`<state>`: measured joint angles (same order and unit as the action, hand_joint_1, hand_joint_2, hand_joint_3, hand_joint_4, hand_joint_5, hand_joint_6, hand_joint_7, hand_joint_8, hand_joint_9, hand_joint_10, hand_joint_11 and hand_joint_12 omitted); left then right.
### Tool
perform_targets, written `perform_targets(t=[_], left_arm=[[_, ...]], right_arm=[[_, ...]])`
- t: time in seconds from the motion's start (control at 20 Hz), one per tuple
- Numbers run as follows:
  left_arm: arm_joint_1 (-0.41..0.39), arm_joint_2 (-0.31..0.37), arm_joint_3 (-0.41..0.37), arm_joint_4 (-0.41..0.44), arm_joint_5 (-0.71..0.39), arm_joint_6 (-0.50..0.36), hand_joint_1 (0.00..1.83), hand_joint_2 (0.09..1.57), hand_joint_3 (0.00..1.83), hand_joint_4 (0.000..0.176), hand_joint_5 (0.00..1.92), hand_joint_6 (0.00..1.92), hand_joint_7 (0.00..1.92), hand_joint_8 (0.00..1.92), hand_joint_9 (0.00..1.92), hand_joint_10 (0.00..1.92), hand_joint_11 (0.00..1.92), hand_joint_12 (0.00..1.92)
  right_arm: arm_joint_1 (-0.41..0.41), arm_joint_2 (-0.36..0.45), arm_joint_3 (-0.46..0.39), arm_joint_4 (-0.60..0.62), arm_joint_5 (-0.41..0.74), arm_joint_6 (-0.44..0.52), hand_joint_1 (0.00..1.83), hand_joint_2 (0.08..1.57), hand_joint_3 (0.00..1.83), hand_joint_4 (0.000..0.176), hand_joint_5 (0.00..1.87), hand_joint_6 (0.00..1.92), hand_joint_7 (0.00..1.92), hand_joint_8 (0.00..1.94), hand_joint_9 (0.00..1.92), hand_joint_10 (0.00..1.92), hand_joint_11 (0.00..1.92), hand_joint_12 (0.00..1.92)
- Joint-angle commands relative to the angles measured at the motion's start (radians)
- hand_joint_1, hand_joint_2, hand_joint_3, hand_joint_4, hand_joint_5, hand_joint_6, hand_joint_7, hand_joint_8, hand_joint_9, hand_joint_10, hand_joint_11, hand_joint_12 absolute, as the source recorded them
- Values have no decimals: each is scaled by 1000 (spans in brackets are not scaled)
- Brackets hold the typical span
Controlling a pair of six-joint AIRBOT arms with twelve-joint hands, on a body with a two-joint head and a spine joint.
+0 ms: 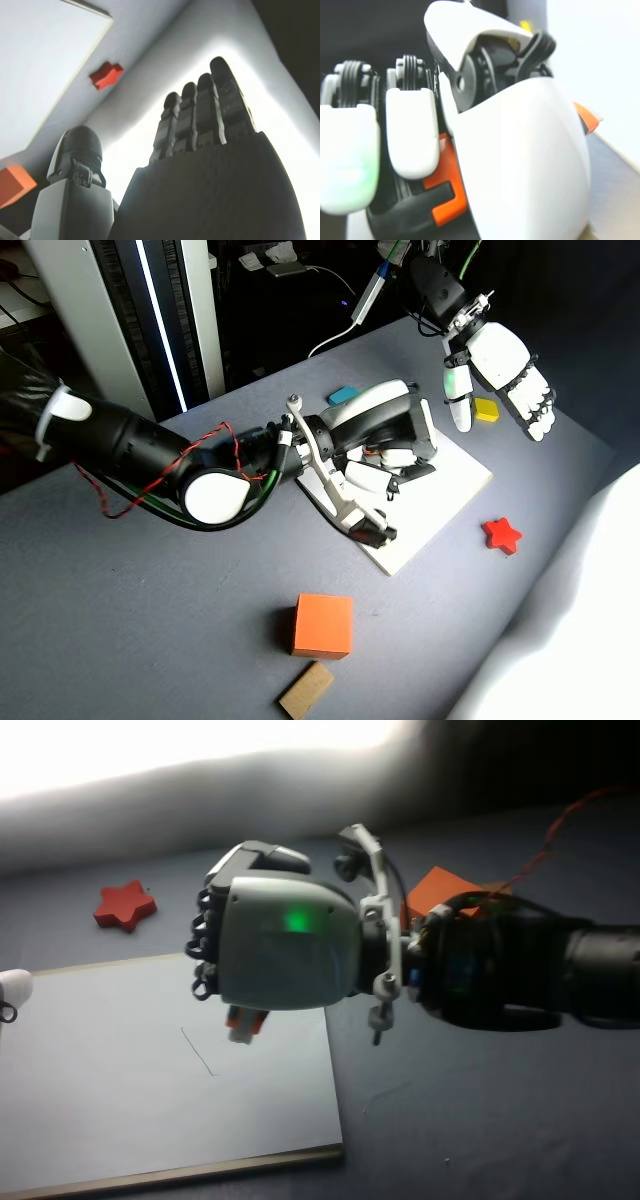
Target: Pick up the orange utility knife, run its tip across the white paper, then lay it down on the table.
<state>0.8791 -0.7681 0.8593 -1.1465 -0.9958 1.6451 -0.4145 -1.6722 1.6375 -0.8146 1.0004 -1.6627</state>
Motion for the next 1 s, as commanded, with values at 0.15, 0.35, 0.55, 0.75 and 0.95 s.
perform_targets(t=[0.15, 0.35, 0.55, 0.75, 0.95], left_arm=[[-1, 10, 10, 30, -100, 1, 135, 1297, 0, 0, 35, 4, 43, 2, 45, 2, 0, 446], [-4, 2, 10, 30, -99, 1, 117, 1300, 1, 2, 20, 0, 48, 0, 45, 0, 0, 457], [-6, 1, 10, 30, -99, 2, 132, 1295, 0, 2, 31, 2, 52, 1, 54, 3, 0, 499], [-8, -1, 9, 30, -99, 3, 121, 1297, 1, 4, 21, 0, 52, 0, 47, 1, 0, 500], [-10, -2, 9, 30, -99, 4, 119, 1301, 2, 0, 23, 0, 39, 0, 53, 2, 0, 490]], right_arm=[[12, -61, 63, 37, 145, -35, 1513, 988, 758, 176, 1527, 1921, 1722, 1941, 1844, 1921, 1886, 1921], [8, -103, 96, -43, 143, -6, 1531, 975, 775, 176, 1553, 1921, 1731, 1941, 1843, 1921, 1887, 1921], [0, -126, 106, -62, 141, -4, 1522, 981, 775, 176, 1537, 1921, 1725, 1941, 1844, 1921, 1887, 1921], [-17, -141, 141, -107, 154, 6, 1522, 999, 738, 176, 1533, 1921, 1728, 1941, 1845, 1921, 1877, 1921], [-36, -139, 146, -111, 165, 6, 1510, 1012, 729, 176, 1530, 1921, 1695, 1941, 1827, 1921, 1872, 1921]])
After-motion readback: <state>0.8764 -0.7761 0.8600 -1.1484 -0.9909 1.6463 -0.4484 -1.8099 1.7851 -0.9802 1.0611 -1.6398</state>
